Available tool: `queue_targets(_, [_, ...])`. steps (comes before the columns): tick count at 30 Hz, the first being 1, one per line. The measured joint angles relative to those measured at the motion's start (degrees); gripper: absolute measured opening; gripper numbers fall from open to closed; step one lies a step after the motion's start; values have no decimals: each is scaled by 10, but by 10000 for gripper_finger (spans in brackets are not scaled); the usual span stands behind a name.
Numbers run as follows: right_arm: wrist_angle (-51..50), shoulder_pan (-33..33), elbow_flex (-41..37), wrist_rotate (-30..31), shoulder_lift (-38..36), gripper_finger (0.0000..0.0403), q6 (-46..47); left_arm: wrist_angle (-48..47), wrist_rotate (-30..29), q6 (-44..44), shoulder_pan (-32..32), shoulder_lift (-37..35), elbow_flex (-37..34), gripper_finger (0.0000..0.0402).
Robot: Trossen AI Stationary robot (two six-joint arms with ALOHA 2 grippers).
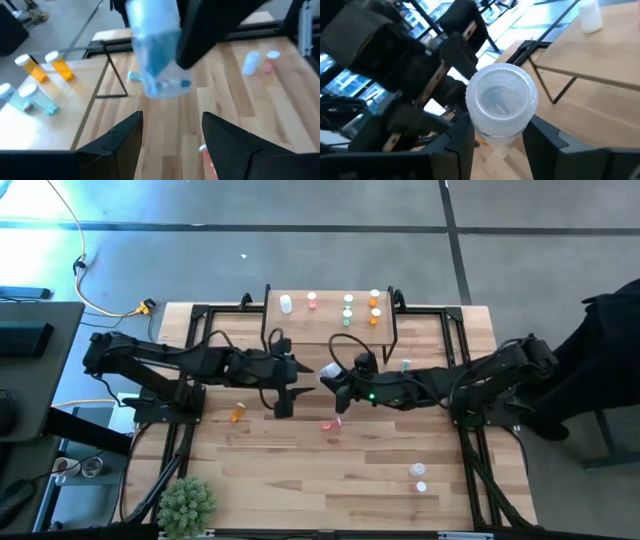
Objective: Pick and place medicine bottles onto shelf by color
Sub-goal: Put the top white pill bottle on the shelf aligned with the other white pill bottle
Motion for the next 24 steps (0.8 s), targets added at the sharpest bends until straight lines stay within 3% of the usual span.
queue_targets(10, [-13, -46, 0, -30, 0, 125, -29, 82, -99, -4, 2, 31, 0, 195])
queue_targets(24, [25, -78, 0, -103, 0, 125, -28, 94, -98, -5, 30, 30, 0, 195])
